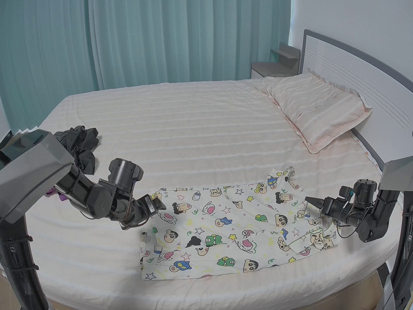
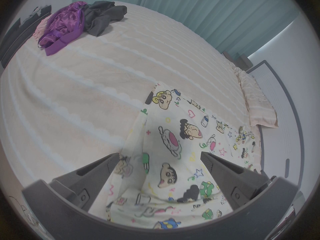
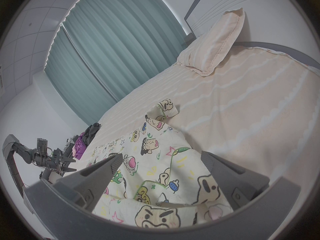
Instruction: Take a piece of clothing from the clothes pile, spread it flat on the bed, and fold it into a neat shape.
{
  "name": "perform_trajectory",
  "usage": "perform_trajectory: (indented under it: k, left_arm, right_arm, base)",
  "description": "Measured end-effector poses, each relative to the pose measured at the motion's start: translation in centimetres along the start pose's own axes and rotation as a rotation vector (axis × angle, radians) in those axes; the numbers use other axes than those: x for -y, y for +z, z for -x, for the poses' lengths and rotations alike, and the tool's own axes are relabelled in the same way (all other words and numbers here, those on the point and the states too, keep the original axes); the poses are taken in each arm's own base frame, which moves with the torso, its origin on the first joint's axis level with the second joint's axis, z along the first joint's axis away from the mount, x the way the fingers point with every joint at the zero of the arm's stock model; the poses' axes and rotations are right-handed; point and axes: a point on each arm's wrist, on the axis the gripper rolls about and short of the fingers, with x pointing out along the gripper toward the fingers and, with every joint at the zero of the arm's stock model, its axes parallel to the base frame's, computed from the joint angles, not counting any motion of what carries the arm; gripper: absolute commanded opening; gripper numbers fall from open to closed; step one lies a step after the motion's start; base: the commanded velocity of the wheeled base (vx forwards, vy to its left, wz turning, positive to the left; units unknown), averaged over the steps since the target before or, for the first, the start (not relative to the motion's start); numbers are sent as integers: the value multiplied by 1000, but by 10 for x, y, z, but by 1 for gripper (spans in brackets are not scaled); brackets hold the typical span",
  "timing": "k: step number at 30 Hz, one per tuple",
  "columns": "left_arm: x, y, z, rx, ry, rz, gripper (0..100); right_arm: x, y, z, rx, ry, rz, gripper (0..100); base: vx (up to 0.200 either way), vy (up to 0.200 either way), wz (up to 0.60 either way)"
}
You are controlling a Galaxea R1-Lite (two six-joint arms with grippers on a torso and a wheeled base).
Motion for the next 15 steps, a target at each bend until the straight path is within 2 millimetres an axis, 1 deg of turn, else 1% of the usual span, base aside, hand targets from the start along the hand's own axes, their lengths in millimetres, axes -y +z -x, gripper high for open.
perform_trajectory:
  k: [3, 7, 11, 15]
  left_arm:
    - [0, 3, -15, 0, 9, -12, 100]
    - [-3, 1, -24, -16, 29, -9, 100]
    - [-7, -3, -26, -31, 41, -6, 100]
    - [-8, -6, -21, -39, 39, -7, 100]
  right_arm:
    - [1, 2, -4, -2, 1, -1, 100]
    - [2, 2, -4, 2, -2, -2, 100]
    - [3, 2, -1, 5, -15, -4, 100]
    - [4, 2, 2, 23, -33, -2, 100]
  base:
    - [0, 0, 0]
    - [0, 0, 0]
    - [0, 0, 0]
    - [0, 0, 0]
